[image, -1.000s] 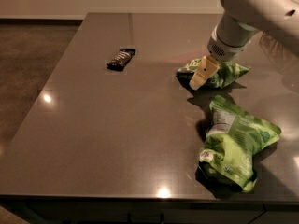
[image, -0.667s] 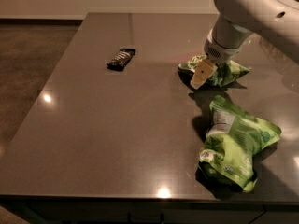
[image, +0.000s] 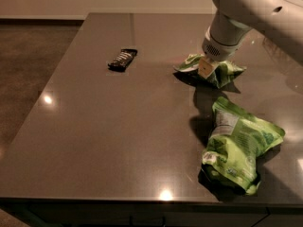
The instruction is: Move green jalapeno chip bag near rxbar chocolate
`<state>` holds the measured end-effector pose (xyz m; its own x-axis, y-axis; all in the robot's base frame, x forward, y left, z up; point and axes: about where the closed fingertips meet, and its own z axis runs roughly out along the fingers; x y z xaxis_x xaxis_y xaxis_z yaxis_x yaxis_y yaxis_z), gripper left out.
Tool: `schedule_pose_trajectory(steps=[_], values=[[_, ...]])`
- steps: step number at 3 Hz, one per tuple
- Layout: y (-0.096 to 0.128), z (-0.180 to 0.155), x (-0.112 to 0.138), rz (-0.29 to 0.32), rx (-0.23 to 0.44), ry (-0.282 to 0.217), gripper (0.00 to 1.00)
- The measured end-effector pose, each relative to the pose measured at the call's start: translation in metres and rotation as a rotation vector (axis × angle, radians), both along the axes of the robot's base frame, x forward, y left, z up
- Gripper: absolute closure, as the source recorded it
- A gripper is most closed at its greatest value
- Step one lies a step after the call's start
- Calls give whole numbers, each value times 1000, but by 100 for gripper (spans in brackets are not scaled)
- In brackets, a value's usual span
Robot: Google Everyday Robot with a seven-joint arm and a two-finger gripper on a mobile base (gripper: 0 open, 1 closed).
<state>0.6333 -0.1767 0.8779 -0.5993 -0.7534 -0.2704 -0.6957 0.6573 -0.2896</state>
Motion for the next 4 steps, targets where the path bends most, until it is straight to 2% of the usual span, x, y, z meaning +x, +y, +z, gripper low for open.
schedule_pose_trajectory(steps=[1,2,3,4], values=[[26,13,5,72,7,-20,88],[62,22,17,163,12,-46,100],[99,28,36,239,21,-73,100],[132,33,62,286,43,-102,99]])
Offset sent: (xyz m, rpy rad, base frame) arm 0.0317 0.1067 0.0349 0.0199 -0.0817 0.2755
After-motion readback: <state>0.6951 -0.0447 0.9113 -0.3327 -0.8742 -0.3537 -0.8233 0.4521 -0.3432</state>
